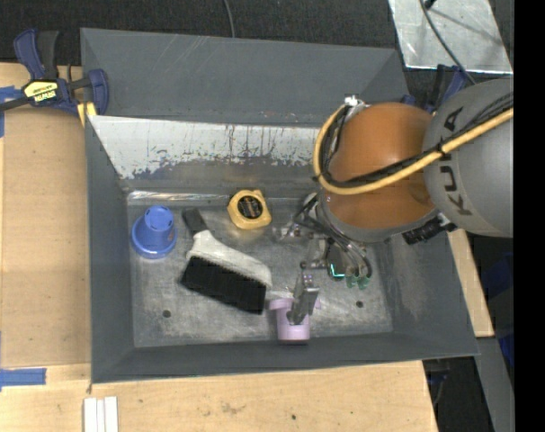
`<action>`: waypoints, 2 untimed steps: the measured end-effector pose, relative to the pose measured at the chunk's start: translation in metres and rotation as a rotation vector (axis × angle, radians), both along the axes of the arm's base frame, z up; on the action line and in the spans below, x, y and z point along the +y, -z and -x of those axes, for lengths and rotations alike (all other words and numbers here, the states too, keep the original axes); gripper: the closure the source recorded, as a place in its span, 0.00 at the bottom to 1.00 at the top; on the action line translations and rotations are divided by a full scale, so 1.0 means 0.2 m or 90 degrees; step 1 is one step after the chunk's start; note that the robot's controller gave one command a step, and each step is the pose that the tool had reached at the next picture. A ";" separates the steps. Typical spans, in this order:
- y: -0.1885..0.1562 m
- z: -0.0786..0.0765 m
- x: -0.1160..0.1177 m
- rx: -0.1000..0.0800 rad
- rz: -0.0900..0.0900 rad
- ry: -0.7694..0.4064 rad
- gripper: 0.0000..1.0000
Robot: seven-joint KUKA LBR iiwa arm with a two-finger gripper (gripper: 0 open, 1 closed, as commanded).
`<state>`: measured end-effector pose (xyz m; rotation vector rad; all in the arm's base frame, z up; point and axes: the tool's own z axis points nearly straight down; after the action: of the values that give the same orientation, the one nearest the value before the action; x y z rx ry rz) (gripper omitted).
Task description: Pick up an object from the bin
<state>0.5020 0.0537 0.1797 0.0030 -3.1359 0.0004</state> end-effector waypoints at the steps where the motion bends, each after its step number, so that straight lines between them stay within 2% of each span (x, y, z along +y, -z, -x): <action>1: -0.02 -0.01 0.00 -0.005 -0.001 0.001 0.00; 2: 0.08 0.04 0.12 -0.006 0.000 0.004 0.00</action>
Offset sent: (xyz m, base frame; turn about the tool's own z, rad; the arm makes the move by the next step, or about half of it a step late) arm -0.0162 0.0421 -0.0304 0.0034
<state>0.4940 0.0780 0.1632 -0.0060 -3.1459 0.0003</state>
